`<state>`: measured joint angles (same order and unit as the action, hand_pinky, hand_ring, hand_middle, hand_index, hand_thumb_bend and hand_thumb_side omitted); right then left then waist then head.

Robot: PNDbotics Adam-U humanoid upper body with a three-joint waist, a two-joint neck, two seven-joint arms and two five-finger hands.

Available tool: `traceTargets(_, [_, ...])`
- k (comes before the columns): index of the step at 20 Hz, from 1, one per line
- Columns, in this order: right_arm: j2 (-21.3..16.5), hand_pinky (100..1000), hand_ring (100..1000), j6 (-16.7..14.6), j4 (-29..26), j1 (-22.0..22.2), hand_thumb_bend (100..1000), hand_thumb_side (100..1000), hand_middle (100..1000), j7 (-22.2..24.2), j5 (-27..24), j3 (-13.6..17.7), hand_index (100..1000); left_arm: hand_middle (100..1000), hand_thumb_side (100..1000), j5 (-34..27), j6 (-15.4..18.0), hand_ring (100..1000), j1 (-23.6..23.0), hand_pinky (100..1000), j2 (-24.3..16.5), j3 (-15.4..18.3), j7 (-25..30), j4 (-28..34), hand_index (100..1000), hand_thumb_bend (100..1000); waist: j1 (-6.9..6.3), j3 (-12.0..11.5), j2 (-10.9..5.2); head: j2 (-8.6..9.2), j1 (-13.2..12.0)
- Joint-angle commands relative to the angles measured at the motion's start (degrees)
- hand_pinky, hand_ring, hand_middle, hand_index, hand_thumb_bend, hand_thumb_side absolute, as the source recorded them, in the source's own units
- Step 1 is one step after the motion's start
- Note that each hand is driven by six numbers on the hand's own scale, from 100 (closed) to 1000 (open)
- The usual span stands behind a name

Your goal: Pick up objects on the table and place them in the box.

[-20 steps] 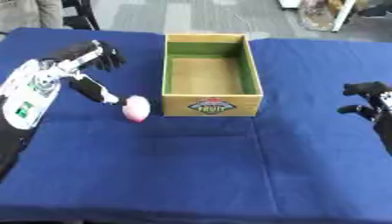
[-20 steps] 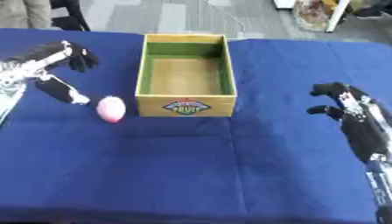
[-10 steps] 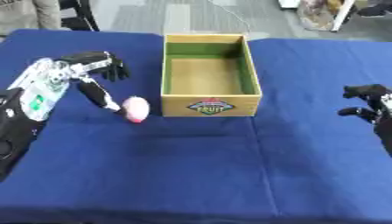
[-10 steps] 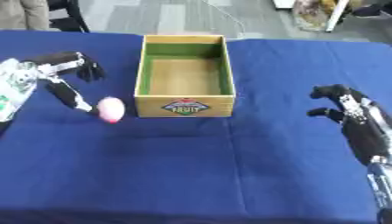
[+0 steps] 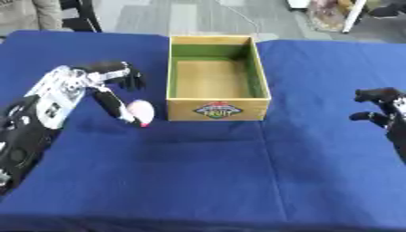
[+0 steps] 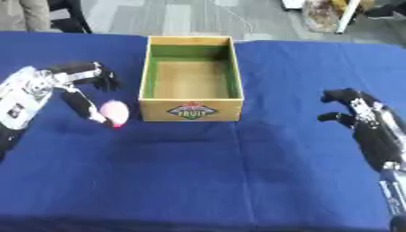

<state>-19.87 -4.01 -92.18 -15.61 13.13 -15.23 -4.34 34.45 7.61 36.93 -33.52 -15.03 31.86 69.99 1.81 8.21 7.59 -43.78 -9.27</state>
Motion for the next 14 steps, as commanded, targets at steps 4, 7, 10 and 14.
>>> traceTargets(4, [-0.4,643,941,-0.2,-0.4,-0.6,100,706,645,0.3,0.4,0.1,709,630,266,1.1,0.4,634,1.8,671,0.4,-0.3,-1.0,-0.9,776,777,0.01,0.2,-0.61,-0.34,-0.2])
traceTargets(7, [-0.4,643,942,-0.2,-0.3,-0.6,100,710,645,0.3,0.5,0.0,709,627,244,2.3,0.4,631,1.9,671,0.9,-0.2,-1.3,-2.1,774,773,0.07,0.3,-0.51,-0.34,-0.2])
traceTargets(10, [-0.2,643,942,-0.1,-0.2,-0.6,100,713,645,0.4,0.6,-0.1,709,628,197,4.4,0.3,632,1.9,672,1.3,0.0,-2.8,-3.3,773,766,0.16,0.4,-0.38,-0.34,-0.2])
traceTargets(14, [-0.1,643,942,-0.2,-0.2,-0.5,100,713,645,0.4,0.7,-0.1,710,638,147,8.1,0.4,638,1.8,675,1.6,0.1,-5.1,-4.3,777,734,0.29,0.5,-0.28,-0.34,-0.2])
